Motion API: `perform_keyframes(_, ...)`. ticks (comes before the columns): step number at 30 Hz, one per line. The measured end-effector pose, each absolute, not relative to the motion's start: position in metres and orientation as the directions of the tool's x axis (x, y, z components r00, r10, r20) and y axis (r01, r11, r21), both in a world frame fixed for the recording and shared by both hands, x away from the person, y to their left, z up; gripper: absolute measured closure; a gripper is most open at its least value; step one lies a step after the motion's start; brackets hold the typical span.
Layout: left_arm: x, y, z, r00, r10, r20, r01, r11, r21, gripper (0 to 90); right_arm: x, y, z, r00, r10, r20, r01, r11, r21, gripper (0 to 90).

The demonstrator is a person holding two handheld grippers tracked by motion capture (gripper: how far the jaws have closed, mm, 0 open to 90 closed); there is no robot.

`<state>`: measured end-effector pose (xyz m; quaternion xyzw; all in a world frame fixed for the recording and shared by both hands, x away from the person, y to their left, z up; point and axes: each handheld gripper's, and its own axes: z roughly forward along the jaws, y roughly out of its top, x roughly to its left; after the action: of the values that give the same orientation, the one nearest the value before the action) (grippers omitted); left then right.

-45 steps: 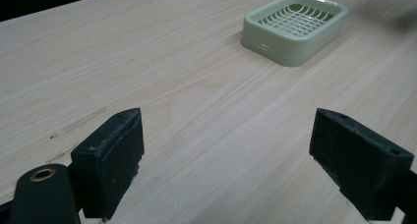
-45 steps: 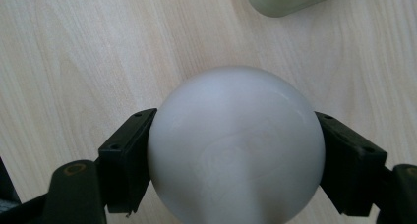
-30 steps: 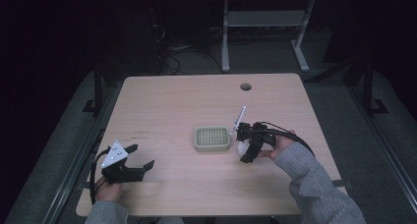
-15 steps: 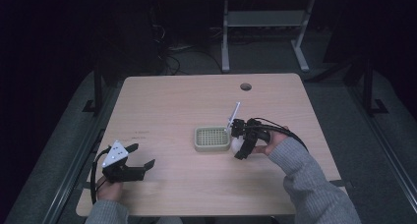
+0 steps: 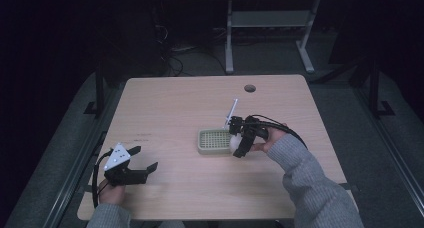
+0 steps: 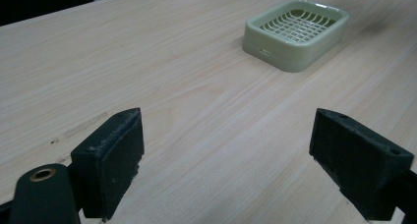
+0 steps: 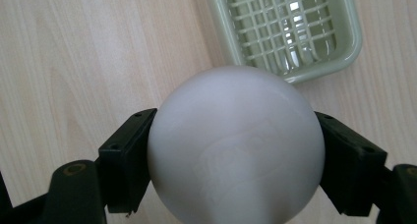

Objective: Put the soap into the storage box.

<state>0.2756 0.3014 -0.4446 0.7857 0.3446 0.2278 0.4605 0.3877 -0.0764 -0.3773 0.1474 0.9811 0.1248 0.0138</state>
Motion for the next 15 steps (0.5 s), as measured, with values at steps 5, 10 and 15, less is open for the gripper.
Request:
perform_keyframes(5,0.276,0.301,-0.445,0.657,0.752,0.04,0.331,-0.336,0.882,12.8,0.39,-0.072,-0.375,-0.958,0.287,0.007,0.279,0.926,0.253,23.0)
perform_keyframes(10,0.276,0.3,-0.445,0.66,0.751,0.041,0.332,-0.339,0.88,12.8,0.392,-0.066,-0.373,-0.961,0.277,0.005,0.27,0.932,0.241,23.0)
perform_keyframes(15,0.276,0.3,-0.445,0.662,0.749,0.04,0.331,-0.34,0.88,12.9,0.397,-0.059,-0.37,-0.963,0.269,0.004,0.263,0.936,0.236,23.0)
